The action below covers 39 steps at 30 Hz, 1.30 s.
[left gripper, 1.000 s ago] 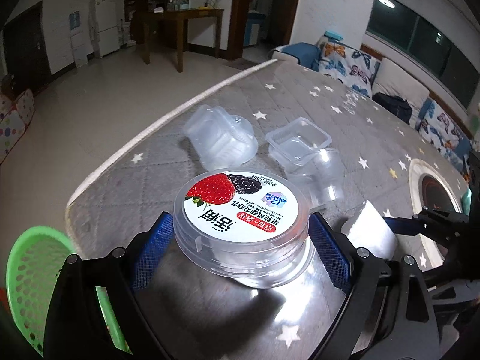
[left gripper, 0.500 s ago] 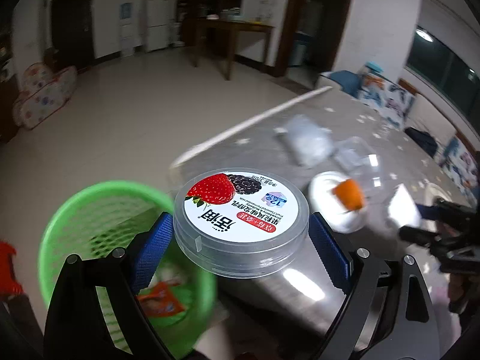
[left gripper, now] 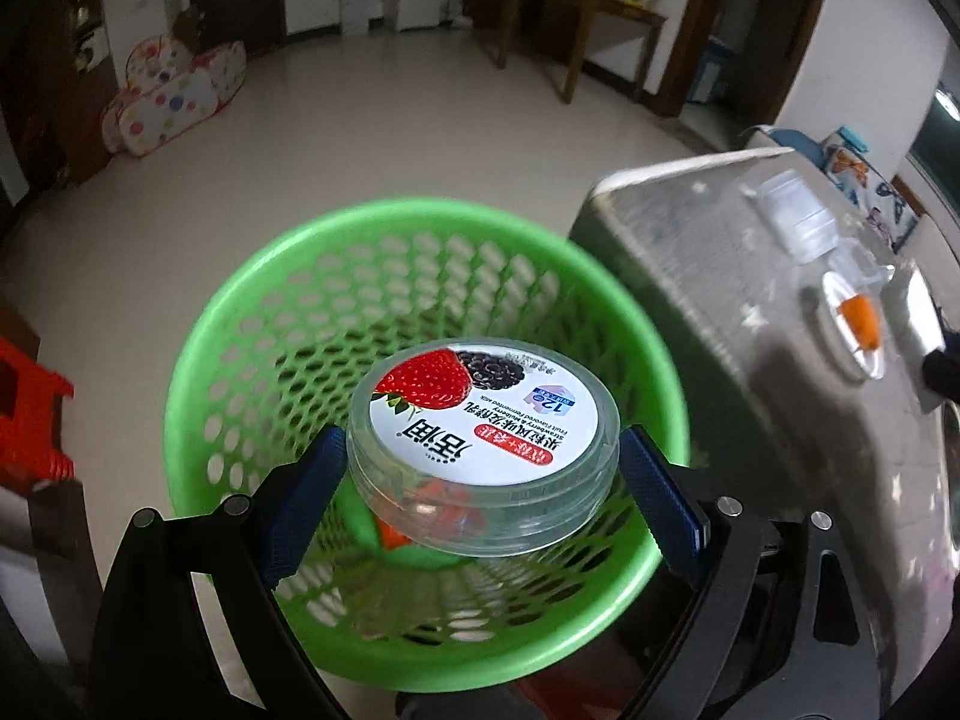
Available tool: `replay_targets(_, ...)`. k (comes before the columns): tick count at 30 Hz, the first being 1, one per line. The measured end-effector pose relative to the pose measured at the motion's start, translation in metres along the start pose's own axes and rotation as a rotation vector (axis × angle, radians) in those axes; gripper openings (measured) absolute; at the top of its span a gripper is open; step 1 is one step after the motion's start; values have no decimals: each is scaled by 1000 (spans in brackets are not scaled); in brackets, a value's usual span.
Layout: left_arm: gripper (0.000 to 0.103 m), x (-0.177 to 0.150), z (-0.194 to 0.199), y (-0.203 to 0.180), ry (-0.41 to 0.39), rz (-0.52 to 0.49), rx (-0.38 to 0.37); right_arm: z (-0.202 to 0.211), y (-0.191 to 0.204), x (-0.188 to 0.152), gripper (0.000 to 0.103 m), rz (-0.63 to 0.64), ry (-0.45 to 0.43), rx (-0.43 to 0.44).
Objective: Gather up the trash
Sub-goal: 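Carry the fruit cup and foam block over the wastebasket and release both, then move both open grippers back toward the table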
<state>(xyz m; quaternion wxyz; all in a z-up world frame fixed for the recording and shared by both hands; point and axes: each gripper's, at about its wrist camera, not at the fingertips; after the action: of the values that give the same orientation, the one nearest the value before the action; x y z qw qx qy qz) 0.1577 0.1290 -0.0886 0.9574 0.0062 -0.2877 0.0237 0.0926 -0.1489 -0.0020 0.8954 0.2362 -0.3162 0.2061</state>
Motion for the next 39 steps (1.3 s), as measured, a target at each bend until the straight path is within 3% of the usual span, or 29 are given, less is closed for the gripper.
replay_targets(8,94,-17,-7,31,44,63,14,-31,26,18,57,29,20,54)
replay_targets(24,94,-41,23,73,-2,182,12,-119,75,34,58,69,119,132)
replay_targets(27,94,-41,25,76,-7,193,9,-132,79,36,68,74,129,123)
replay_targets(28,94,-40,25,77,-8,195,9,-133,79,37,72,72,127,123)
replay_targets(39,94,-36,26,63,-16,181,-16,-105,62,29,72,64,92,87)
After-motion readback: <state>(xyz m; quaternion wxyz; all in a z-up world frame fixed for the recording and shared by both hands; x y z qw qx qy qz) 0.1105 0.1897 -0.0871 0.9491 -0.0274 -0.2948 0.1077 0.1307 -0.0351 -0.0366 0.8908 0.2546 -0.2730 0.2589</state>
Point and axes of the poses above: each gripper's, at about its wrist camera, not at the fingertips, and z roughly against the way its jaws point, y to its left, x to its top, and after that the axes turned 7 degrees about x, right-handed
